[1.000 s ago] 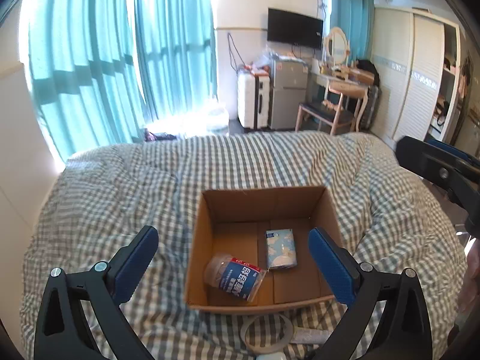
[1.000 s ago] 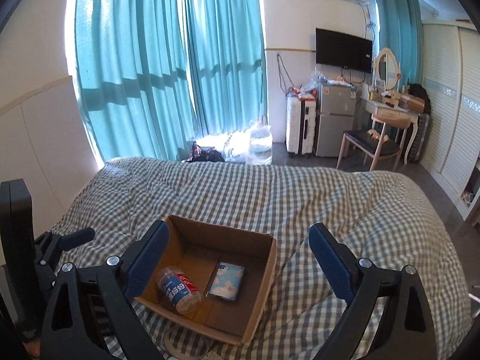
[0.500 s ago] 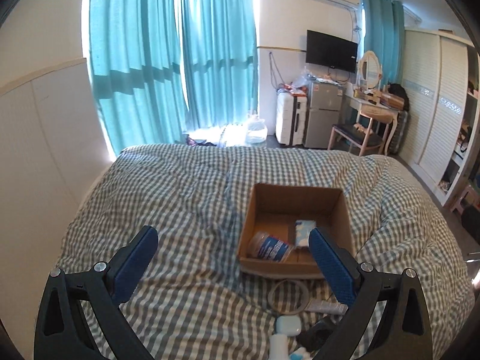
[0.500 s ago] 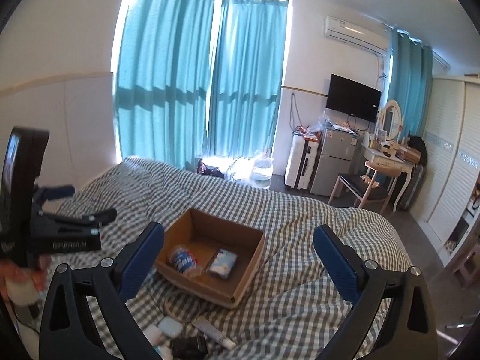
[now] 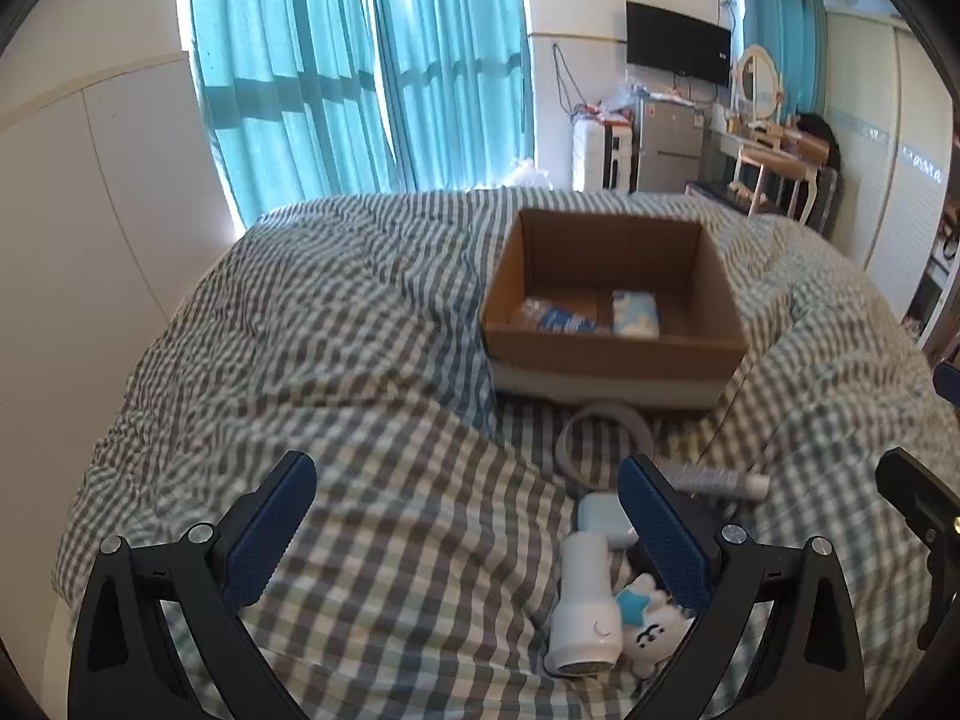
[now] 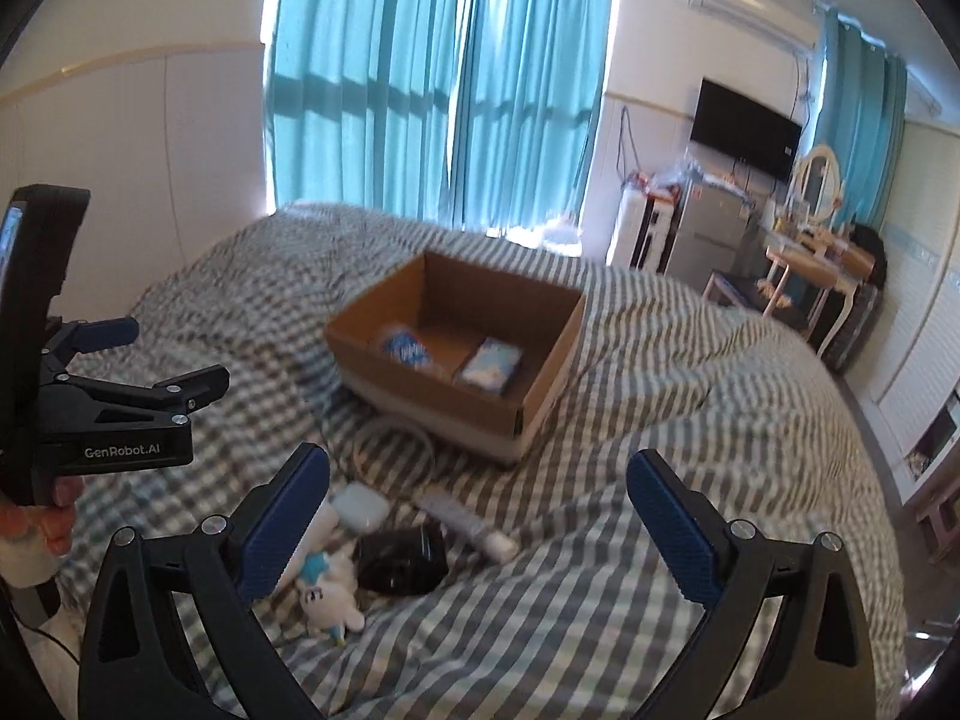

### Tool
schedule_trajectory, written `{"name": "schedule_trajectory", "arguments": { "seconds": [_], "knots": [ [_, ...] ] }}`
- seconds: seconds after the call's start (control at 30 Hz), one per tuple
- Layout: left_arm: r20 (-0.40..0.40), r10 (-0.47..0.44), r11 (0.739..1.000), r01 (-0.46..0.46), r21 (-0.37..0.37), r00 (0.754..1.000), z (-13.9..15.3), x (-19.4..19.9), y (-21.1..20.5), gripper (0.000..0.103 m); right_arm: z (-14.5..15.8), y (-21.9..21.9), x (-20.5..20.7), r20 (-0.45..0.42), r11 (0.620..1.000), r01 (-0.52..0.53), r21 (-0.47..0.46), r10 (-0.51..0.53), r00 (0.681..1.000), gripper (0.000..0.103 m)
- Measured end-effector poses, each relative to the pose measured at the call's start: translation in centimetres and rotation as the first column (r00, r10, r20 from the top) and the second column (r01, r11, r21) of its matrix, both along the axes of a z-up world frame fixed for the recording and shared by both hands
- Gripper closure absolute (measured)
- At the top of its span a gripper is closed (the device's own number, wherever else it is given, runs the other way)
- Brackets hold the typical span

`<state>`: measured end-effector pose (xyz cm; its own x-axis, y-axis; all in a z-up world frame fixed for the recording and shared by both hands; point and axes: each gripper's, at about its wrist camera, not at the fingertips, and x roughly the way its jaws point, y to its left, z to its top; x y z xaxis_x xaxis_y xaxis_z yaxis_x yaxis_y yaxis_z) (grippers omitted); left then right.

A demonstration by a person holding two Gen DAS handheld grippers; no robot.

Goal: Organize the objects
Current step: 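Move both tools back to the items and grasp the white cylinder with left tool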

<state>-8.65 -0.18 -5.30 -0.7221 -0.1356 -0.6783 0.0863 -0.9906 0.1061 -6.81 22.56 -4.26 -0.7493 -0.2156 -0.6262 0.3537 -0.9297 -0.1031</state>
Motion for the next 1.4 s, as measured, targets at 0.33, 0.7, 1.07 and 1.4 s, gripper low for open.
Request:
{"name": "schedule_trajectory", "arguments": {
  "seconds": [0.33,0.7,1.07,1.4],
  "knots": [
    [0.158,-0.048,0.999,0.049,-0.001,0.986,-7.7,-0.2,1.4,0.000,-8.2,-1.1,-2.4,0.190,0.998,-0.025,0.065,0.012,0.982,0.003],
    [0.245,-0.202,0.979,0.204,0.018,0.948,-10.7,0.7,3.4,0.013,-10.0,-0.1,-2.7,0.250,1.000,0.003,0.021,-0.008,0.968,0.003],
    [0.274,-0.327,0.940,0.284,0.187,0.904,-11.6,1.4,3.4,0.057,-9.8,-0.5,-2.2,0.234,0.999,0.027,0.040,-0.035,0.972,0.003],
    [0.183,-0.291,0.950,0.261,0.173,0.939,-8.2,2.9,2.4,0.058,-9.6,-1.7,-1.2,0.233,0.999,0.006,0.045,-0.017,0.972,0.003]
  ]
}}
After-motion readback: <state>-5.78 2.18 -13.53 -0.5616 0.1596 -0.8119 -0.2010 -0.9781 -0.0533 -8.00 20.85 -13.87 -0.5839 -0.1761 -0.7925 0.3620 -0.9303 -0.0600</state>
